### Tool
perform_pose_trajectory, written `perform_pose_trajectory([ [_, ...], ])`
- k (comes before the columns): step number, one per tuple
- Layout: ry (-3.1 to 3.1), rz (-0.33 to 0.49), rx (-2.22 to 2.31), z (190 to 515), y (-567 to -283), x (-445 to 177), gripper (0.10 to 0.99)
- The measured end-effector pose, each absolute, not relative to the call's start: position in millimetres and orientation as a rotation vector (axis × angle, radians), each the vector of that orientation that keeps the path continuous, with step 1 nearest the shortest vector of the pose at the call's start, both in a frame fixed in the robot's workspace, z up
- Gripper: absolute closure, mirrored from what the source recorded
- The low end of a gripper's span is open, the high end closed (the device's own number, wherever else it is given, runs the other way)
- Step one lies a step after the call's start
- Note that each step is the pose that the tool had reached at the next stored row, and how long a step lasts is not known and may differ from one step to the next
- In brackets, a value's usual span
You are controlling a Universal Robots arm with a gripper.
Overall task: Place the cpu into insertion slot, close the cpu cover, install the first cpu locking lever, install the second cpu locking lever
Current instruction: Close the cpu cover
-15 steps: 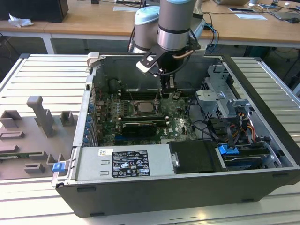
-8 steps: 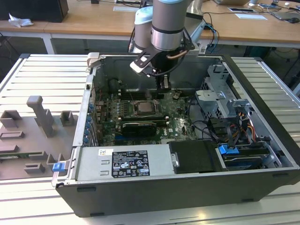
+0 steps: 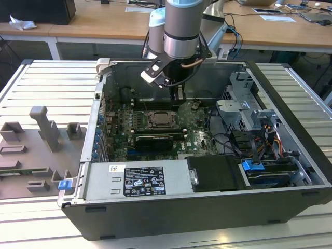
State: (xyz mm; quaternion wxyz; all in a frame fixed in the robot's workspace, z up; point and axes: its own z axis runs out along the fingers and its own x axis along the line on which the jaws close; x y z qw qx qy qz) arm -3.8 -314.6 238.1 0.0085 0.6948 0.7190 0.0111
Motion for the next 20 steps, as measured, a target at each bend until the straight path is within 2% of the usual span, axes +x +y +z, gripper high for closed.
perform_pose_trajectory([
  [9, 2.247, 0.035, 2.171, 235.6, -314.3, -32.7, 0.980],
  [20, 2.247, 0.035, 2.171, 235.5, -314.1, -39.8, 0.980],
])
